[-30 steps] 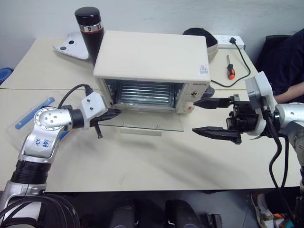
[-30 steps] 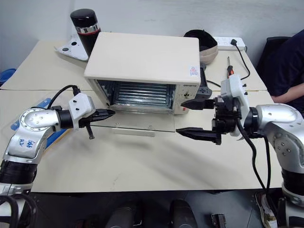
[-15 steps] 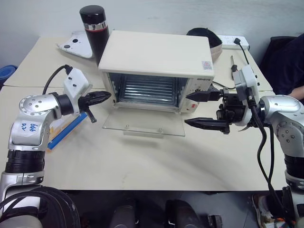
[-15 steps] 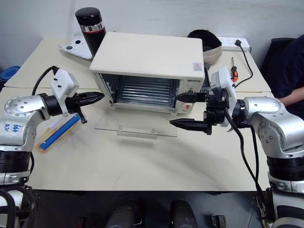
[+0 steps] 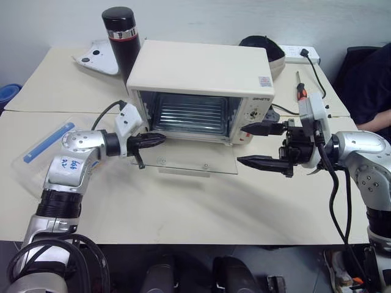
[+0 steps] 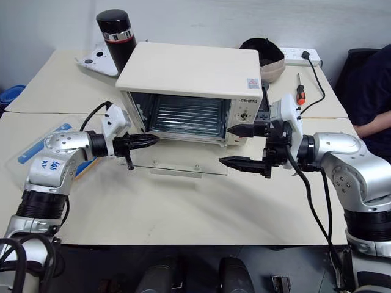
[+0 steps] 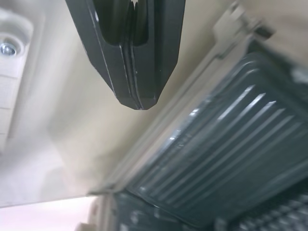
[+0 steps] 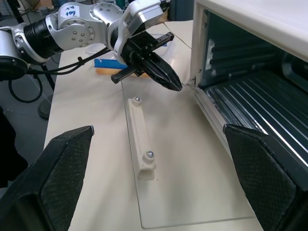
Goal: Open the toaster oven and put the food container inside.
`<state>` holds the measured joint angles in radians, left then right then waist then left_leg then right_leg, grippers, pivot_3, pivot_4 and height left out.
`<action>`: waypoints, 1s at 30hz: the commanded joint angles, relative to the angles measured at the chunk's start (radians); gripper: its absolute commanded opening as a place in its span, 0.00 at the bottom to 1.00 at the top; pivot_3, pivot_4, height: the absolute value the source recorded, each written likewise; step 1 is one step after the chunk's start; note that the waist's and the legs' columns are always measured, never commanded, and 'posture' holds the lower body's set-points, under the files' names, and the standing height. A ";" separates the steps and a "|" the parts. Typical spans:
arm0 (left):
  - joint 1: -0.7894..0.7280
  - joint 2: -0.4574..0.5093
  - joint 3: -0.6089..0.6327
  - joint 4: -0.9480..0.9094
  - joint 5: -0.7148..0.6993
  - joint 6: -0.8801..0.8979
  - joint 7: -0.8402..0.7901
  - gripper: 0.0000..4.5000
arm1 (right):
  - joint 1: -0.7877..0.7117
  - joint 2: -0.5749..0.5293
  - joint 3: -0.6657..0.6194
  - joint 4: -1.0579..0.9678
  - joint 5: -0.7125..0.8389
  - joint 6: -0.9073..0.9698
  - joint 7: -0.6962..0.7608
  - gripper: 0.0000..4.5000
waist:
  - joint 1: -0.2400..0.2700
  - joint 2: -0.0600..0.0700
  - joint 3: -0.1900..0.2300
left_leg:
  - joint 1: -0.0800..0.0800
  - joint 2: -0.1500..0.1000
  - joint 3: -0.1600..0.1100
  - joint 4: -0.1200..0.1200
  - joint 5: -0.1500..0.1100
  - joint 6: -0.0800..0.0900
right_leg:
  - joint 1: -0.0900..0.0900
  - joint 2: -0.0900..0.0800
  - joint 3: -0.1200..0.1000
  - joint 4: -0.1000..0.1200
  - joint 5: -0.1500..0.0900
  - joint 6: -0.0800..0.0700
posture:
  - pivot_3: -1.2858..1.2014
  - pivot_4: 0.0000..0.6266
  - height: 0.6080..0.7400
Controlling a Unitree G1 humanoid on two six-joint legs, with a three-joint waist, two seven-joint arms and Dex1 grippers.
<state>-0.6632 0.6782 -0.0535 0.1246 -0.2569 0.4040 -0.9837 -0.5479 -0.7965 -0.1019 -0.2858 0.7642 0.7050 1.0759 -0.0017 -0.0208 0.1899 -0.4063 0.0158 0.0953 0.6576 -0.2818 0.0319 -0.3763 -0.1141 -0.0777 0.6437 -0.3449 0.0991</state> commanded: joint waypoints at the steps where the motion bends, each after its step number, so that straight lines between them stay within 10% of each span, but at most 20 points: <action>1: -0.003 0.037 -0.029 -0.008 0.034 -0.030 -0.049 0.00 | 0.001 -0.030 -0.058 -0.044 0.025 0.002 -0.005 1.00 | -0.002 0.000 0.000 | 0.000 0.000 0.000 0.000 0.000 0.000 | 0.000 0.000 0.000 0.000 0.000 0.000 | 0.52 0.24 1.00; 16: 0.176 0.073 0.001 -0.168 0.070 0.032 -0.003 0.00 | -0.020 -0.024 -0.011 0.000 0.001 -0.023 0.026 1.00 | -0.004 0.000 0.000 | 0.001 0.000 0.000 0.000 0.000 0.000 | 0.001 -0.001 0.001 0.000 0.000 0.000 | 0.52 0.24 1.00; 30: 0.798 -0.014 0.974 -0.922 -0.407 0.726 0.258 0.83 | -0.277 0.109 0.224 0.339 -0.158 -0.151 0.299 1.00 | -0.024 0.000 0.000 | 0.002 0.001 -0.003 -0.002 0.000 -0.001 | 0.001 -0.001 0.002 -0.003 0.000 0.000 | 0.52 0.24 1.00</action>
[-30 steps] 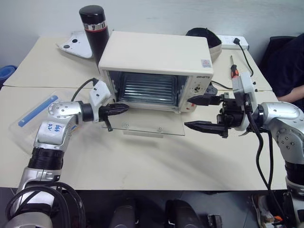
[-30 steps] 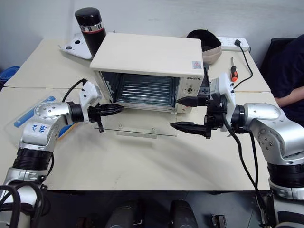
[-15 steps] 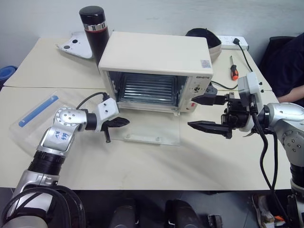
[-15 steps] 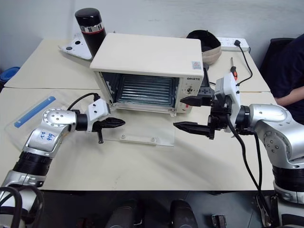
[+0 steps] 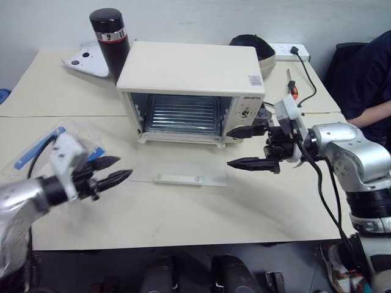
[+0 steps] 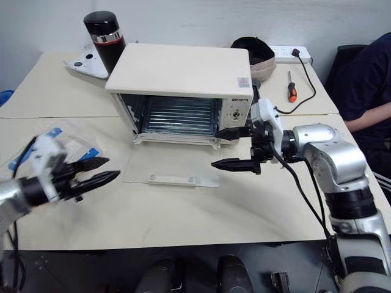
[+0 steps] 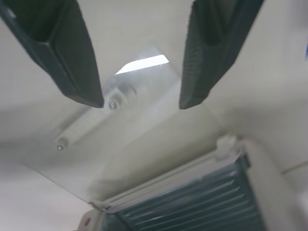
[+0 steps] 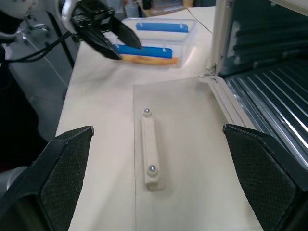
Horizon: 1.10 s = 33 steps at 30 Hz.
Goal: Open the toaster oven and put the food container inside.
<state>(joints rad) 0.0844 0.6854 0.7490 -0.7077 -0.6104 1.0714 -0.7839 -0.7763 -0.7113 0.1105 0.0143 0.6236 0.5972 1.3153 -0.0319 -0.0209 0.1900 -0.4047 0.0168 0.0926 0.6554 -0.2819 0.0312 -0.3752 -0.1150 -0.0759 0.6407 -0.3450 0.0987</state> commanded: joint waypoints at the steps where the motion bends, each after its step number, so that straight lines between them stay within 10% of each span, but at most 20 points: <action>1: 0.077 -0.038 0.223 -0.104 -0.065 0.073 0.079 0.89 | -0.064 0.035 0.020 0.060 -0.031 -0.057 0.073 1.00 | 0.012 0.000 0.000 | 0.000 0.000 -0.002 0.000 0.000 -0.001 | 0.000 0.000 -0.001 -0.003 0.000 0.000 | 0.52 0.24 1.00; 6: 0.136 -0.140 0.437 -0.116 -0.052 0.143 0.247 0.99 | -0.127 0.097 0.052 0.154 -0.096 -0.135 0.120 1.00 | 0.013 -0.001 0.000 | 0.000 -0.001 -0.002 0.000 -0.001 -0.001 | 0.001 -0.001 0.000 -0.004 0.000 0.000 | 0.52 0.24 1.00; 12: -0.277 -0.243 0.653 -0.051 0.009 0.516 0.524 0.99 | -0.151 0.147 0.051 0.195 -0.119 -0.170 0.152 1.00 | 0.016 -0.002 -0.001 | 0.000 -0.001 -0.002 0.000 -0.001 -0.002 | 0.000 0.000 -0.001 0.000 0.000 0.000 | 0.52 0.24 1.00; 33: -0.670 -0.248 0.422 0.340 0.213 0.543 0.990 0.90 | -0.003 0.154 -0.038 -0.005 -0.072 -0.072 0.012 1.00 | 0.007 -0.005 -0.002 | 0.001 -0.002 0.000 -0.003 -0.002 -0.005 | -0.002 0.001 -0.001 0.003 0.001 0.001 | 0.52 0.24 1.00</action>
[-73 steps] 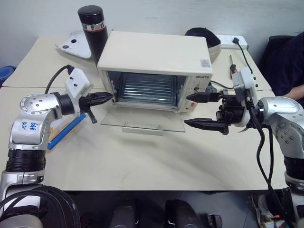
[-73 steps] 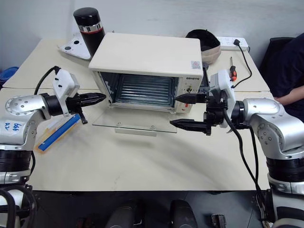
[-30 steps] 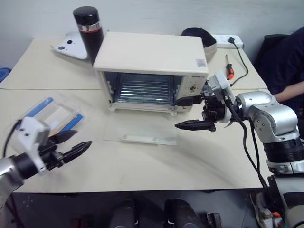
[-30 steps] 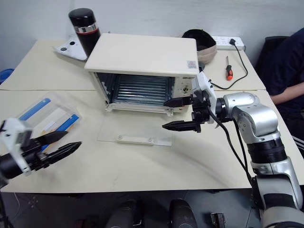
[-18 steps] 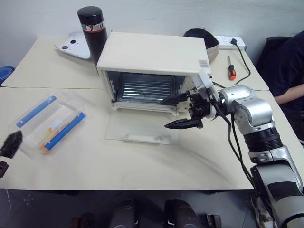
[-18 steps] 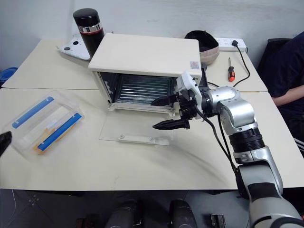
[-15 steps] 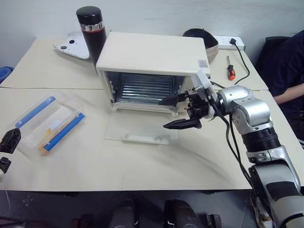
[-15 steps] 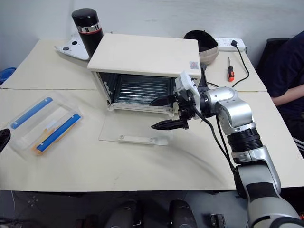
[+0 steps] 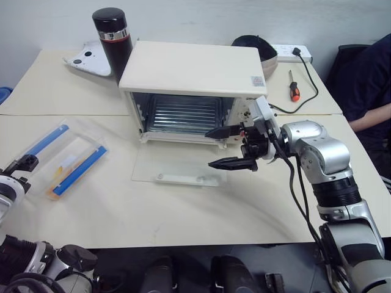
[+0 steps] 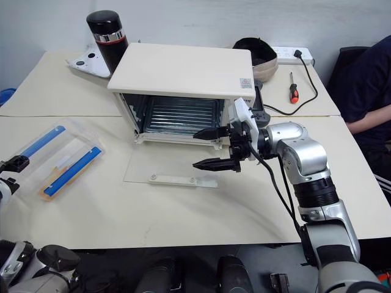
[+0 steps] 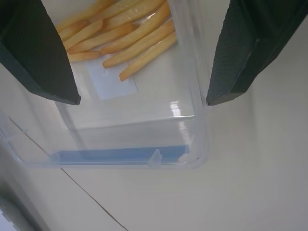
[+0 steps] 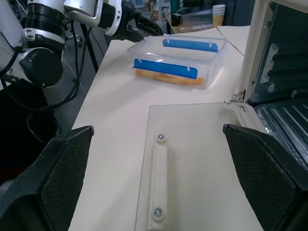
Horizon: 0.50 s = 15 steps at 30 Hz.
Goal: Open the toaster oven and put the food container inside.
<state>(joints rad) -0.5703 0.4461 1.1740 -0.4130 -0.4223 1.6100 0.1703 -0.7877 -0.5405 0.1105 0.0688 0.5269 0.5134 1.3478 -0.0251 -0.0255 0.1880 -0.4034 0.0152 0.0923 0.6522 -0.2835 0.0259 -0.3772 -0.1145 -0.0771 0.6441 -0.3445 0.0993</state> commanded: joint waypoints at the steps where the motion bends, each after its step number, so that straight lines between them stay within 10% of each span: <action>1: -0.033 -0.016 0.006 0.051 0.034 0.004 0.052 0.86 | 0.016 -0.020 -0.041 -0.067 0.023 0.012 -0.029 1.00 | 0.004 0.000 0.000 | 0.000 0.000 0.000 0.000 0.000 0.000 | 0.000 0.000 0.000 0.000 0.000 0.000 | 0.52 0.24 1.00; 15: -0.052 0.031 -0.019 0.142 0.118 0.004 0.061 0.01 | 0.043 -0.048 -0.071 -0.118 0.041 0.038 -0.070 1.00 | 0.025 0.000 0.000 | 0.001 0.000 0.000 0.000 0.000 -0.001 | 0.000 0.000 0.000 0.000 0.000 0.000 | 0.52 0.24 1.00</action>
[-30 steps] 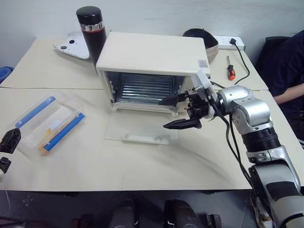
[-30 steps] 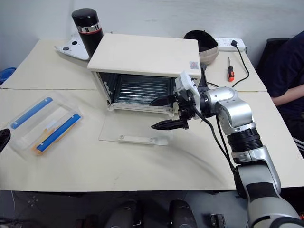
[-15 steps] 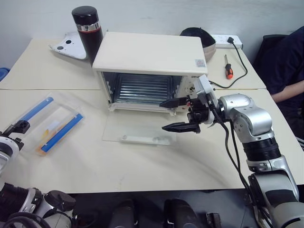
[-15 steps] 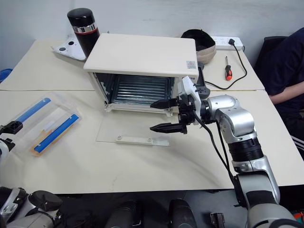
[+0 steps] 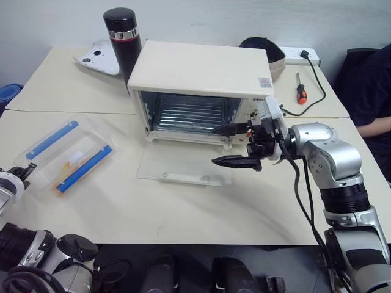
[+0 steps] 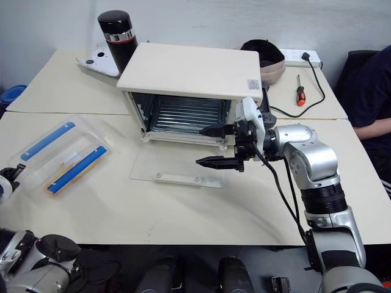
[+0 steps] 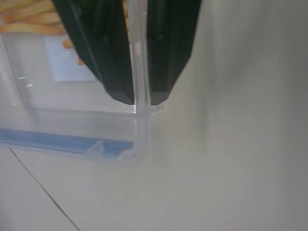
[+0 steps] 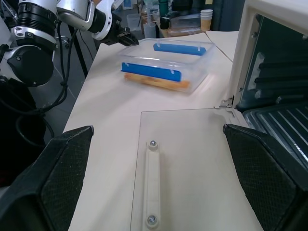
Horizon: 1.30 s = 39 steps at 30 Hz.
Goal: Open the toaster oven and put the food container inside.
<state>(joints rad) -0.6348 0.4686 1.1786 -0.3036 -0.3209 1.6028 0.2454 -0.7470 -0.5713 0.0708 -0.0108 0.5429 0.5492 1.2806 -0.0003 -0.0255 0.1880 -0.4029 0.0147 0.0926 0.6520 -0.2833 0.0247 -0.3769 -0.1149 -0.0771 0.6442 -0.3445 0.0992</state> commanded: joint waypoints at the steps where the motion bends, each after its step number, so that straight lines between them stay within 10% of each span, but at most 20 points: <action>1: 0.014 0.013 -0.026 0.034 0.020 0.012 -0.018 0.01 | 0.002 -0.018 -0.032 -0.037 0.024 0.002 -0.005 1.00 | 0.000 0.000 0.000 | 0.000 0.000 0.000 0.000 0.000 -0.001 | 0.000 0.000 0.000 0.000 0.000 0.000 | 0.52 0.24 1.00; 10: 0.007 0.028 -0.043 0.050 0.039 0.012 -0.052 0.59 | 0.005 -0.016 -0.028 -0.037 0.027 -0.002 -0.017 1.00 | -0.003 -0.003 0.001 | 0.000 0.000 0.000 0.000 -0.001 -0.002 | 0.000 0.000 0.000 0.000 0.000 0.000 | 0.52 0.24 1.00; 18: -0.030 0.022 -0.041 0.104 0.071 0.012 -0.048 0.59 | -0.002 -0.008 -0.020 -0.028 0.022 -0.014 -0.020 1.00 | -0.004 -0.003 0.001 | 0.000 0.000 0.000 -0.001 -0.001 -0.001 | -0.001 0.000 -0.001 -0.001 0.000 0.000 | 0.52 0.24 1.00; 28: -0.047 0.052 -0.053 0.157 0.113 0.012 -0.082 0.03 | -0.001 -0.024 -0.031 -0.051 0.040 0.004 -0.012 1.00 | -0.003 -0.003 0.001 | 0.000 0.000 0.000 -0.001 -0.001 -0.001 | -0.001 0.000 0.000 -0.001 0.000 0.000 | 0.52 0.24 1.00; 39: 0.075 0.405 -0.358 0.342 -0.009 0.012 -0.349 0.00 | -0.027 -0.085 -0.043 0.008 0.019 -0.005 0.006 1.00 | -0.014 -0.004 0.001 | -0.001 0.001 0.001 -0.004 -0.003 -0.005 | -0.005 0.000 0.000 -0.001 0.000 0.000 | 0.52 0.24 1.00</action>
<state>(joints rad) -0.5650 0.8305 0.8586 0.0540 -0.2770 1.6222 -0.0374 -0.7571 -0.6336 0.0665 0.0074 0.5564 0.5637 1.2800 -0.0138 -0.0296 0.1893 -0.4046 0.0156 0.0941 0.6484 -0.2865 0.0194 -0.3821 -0.1151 -0.0772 0.6436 -0.3446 0.0991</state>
